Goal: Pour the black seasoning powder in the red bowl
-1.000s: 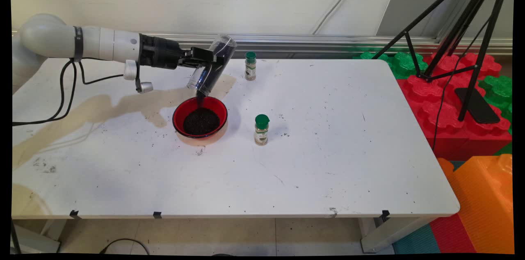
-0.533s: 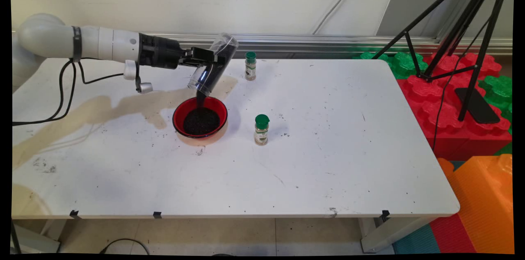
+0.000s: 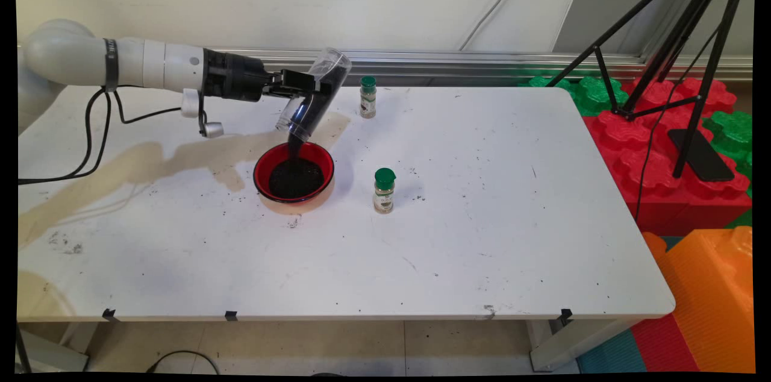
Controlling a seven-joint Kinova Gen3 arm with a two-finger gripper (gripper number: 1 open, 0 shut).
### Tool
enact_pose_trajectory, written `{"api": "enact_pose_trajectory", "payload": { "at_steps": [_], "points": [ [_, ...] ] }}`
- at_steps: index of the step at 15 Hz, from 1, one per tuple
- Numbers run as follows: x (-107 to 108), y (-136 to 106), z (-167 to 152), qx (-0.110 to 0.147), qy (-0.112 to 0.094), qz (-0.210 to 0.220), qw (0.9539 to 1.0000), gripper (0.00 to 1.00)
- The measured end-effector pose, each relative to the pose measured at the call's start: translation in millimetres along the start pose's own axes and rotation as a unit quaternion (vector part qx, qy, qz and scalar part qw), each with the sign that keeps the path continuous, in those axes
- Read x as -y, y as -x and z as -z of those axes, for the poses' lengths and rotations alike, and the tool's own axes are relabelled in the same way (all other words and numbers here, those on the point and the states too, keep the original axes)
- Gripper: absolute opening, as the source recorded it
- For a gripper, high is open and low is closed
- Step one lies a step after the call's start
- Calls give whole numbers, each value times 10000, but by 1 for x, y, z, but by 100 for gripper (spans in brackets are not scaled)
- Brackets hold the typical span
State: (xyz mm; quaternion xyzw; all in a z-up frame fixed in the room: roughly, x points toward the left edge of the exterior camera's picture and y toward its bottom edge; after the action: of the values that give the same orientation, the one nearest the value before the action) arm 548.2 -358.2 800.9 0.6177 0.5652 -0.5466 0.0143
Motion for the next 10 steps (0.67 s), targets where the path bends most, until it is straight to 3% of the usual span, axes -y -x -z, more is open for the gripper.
{"api": "enact_pose_trajectory", "payload": {
  "at_steps": [10],
  "points": [
    [5,-2,4,-3,-39,-43,10000,0]
  ]
}}
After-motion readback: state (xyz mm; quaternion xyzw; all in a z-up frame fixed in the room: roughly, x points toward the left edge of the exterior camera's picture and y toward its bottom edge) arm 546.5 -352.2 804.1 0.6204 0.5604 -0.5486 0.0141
